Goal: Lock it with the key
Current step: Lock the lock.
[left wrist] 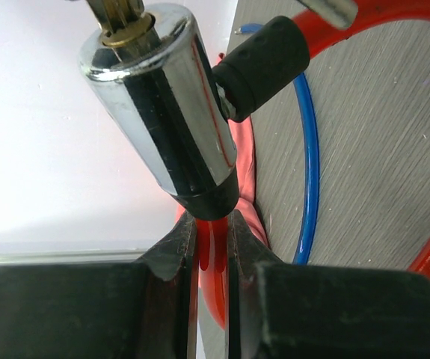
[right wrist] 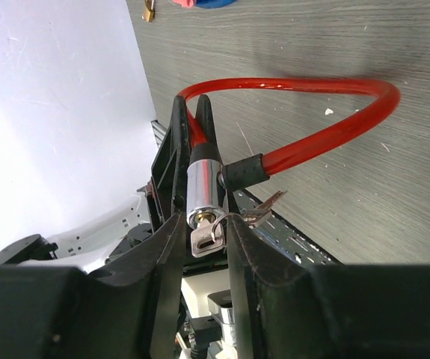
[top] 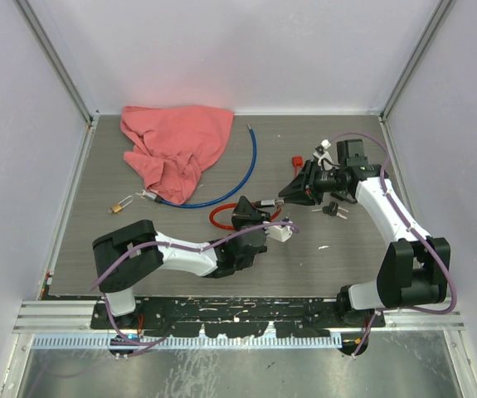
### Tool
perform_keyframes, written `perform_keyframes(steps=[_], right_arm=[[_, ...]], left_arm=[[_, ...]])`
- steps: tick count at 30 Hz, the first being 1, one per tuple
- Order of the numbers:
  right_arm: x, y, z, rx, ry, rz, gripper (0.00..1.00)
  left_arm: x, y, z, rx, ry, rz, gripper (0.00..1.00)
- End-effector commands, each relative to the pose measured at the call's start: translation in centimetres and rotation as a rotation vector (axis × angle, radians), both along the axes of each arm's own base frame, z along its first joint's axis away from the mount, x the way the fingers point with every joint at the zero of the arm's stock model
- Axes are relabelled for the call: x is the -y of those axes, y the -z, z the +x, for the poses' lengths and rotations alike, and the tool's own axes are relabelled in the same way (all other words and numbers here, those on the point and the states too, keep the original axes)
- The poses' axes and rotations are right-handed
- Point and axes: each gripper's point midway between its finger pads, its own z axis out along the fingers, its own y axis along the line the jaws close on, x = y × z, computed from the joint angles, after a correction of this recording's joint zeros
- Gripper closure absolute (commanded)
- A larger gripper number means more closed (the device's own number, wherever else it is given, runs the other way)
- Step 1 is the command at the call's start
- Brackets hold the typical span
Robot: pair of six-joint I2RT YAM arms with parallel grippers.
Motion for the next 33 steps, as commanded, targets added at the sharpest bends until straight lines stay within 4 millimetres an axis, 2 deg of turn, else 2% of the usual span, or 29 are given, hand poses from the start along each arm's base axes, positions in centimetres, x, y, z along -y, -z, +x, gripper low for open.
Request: perform_keyframes(steps=[1, 8, 13, 15, 21, 26, 33], right_arm=[[-0.1, -0.5, 0.9, 0.036, 0.016, -0.002, 0.68], [0.1, -1.2, 1.3, 0.119, -0.008, -0.025, 0.83], [0.1, -1.5, 1.6, 0.178, -0.034, -0.043, 0.87], [0.1, -1.6, 1.6, 0.188, -0.041, -0.04, 0.84], [0.1, -2.4, 0.8, 0.159, -0.056, 0.001, 0.63], [0.9, -3.2, 0.5, 0.147, -0.038, 0.016, 0.56], [1.0, -1.7, -1.3, 0.063, -0.073, 0.004, 0.53]], left_arm=[[-0.3, 1.9, -0.2, -0.036, 0.0, 0.065, 1.0], [-0.1, 1.9, -0.3, -0.045, 0.008, 0.056, 1.0], [0.1, 2.0, -0.3, -0.062, 0.016, 0.049, 1.0], [0.2, 2.0, -0.4, -0.065, 0.019, 0.047, 1.0], [-0.1, 2.0, -0.3, -0.066, 0.008, 0.048, 1.0], [-0.4, 2.1, -0.2, -0.068, 0.002, 0.045, 1.0], [-0.3, 2.2, -0.1, -0.071, 0.004, 0.041, 1.0]])
